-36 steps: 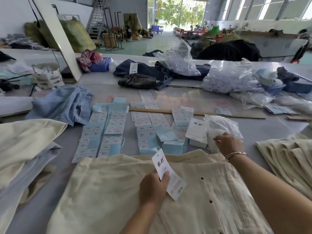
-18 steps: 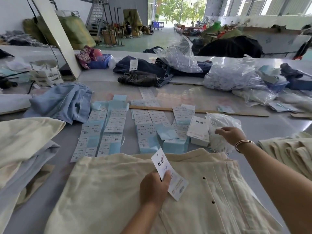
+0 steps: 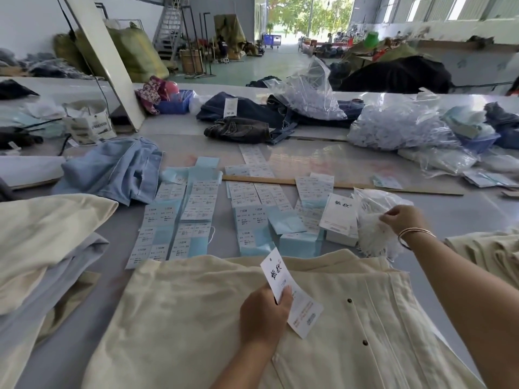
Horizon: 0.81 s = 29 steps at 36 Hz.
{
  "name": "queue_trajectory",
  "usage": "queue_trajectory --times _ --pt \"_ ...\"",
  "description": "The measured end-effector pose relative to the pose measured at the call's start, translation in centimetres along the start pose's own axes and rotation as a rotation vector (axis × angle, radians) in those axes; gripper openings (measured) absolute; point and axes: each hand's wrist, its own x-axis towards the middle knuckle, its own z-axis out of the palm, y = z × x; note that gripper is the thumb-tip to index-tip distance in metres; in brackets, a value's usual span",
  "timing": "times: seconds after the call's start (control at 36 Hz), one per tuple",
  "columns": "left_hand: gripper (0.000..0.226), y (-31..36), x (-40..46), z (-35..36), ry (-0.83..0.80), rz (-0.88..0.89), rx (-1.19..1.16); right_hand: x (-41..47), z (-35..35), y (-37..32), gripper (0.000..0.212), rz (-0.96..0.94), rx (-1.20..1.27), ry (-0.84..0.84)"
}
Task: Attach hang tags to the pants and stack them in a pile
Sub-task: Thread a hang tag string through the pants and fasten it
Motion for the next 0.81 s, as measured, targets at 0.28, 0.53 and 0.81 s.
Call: queue_trajectory --times 0.28,0.53,0.81 --pt "0.042 0.0 0.0 0.1 0.007 0.000 0.003 0.7 -1.5 -0.4 0.019 0.181 0.391 -0.155" --pt "0.041 0.0 0.1 0.1 -0.002 -0.004 -0.017 1.4 -1.1 -0.4 0.024 0.110 0.479 -0.050" --pt "0.041 0.0 0.0 0.1 0.001 -0.004 -0.020 1.6 -2.3 -2.7 0.015 0.024 0.658 -0.007"
